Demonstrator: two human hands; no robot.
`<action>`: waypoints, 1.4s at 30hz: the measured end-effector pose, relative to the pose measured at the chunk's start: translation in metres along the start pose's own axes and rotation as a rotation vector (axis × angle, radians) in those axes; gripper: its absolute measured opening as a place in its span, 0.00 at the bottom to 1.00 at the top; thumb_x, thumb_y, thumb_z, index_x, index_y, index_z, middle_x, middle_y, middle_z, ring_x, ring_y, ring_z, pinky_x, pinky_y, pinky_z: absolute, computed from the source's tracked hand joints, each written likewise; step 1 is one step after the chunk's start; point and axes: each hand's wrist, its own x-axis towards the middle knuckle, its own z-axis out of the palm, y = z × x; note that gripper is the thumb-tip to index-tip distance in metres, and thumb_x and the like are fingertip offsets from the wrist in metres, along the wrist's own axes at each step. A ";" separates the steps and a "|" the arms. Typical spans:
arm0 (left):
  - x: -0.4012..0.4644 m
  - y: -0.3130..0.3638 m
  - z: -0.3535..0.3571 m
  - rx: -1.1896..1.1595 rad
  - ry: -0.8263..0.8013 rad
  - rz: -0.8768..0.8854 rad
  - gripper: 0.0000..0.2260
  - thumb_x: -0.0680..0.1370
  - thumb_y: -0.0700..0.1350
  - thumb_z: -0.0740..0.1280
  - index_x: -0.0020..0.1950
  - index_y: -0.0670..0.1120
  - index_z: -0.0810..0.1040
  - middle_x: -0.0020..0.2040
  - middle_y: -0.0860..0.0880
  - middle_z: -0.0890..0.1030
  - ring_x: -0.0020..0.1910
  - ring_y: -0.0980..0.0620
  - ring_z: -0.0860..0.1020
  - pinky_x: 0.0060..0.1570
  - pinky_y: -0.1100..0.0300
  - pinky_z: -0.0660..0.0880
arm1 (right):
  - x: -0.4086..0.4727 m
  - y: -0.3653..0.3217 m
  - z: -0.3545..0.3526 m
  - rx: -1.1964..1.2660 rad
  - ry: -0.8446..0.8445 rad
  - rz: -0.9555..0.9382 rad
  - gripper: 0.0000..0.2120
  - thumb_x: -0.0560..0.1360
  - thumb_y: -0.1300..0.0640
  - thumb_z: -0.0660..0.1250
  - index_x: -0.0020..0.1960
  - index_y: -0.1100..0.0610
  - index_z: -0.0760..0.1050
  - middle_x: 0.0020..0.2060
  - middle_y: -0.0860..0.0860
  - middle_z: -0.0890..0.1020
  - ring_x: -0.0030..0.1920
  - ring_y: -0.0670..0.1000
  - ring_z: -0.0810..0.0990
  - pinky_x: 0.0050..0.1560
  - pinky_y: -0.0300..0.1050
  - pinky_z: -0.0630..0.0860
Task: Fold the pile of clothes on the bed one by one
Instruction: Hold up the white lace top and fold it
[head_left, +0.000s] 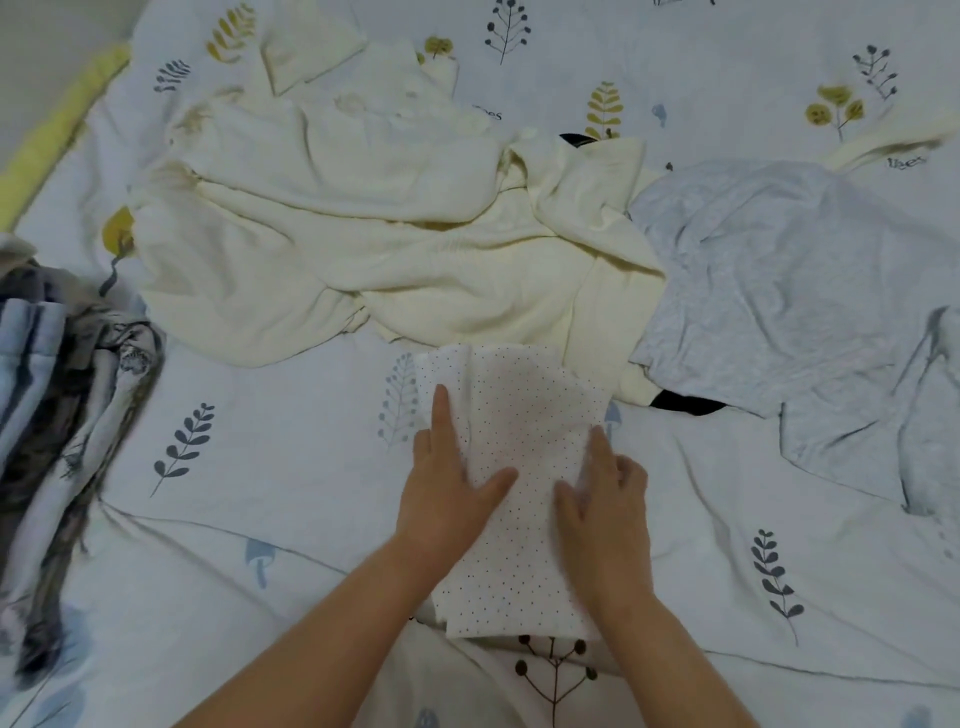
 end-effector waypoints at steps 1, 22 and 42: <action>-0.001 0.001 0.000 0.018 -0.028 0.003 0.44 0.74 0.51 0.69 0.70 0.66 0.33 0.67 0.47 0.63 0.50 0.52 0.73 0.46 0.64 0.69 | 0.003 -0.001 -0.002 0.005 -0.054 0.019 0.33 0.78 0.53 0.60 0.76 0.46 0.46 0.67 0.52 0.62 0.54 0.43 0.67 0.53 0.41 0.69; -0.091 0.091 -0.141 -0.458 0.143 0.072 0.28 0.73 0.35 0.66 0.58 0.69 0.69 0.57 0.68 0.75 0.54 0.71 0.74 0.49 0.73 0.72 | -0.053 -0.138 -0.106 0.304 -0.267 -0.226 0.26 0.69 0.64 0.69 0.58 0.41 0.64 0.47 0.33 0.72 0.42 0.23 0.71 0.35 0.20 0.68; -0.118 -0.031 -0.453 -0.404 0.293 0.077 0.25 0.75 0.38 0.64 0.57 0.70 0.69 0.54 0.70 0.74 0.52 0.70 0.75 0.45 0.69 0.73 | -0.145 -0.404 0.074 0.476 -0.328 -0.378 0.27 0.69 0.61 0.67 0.63 0.43 0.64 0.50 0.35 0.73 0.50 0.38 0.75 0.48 0.31 0.72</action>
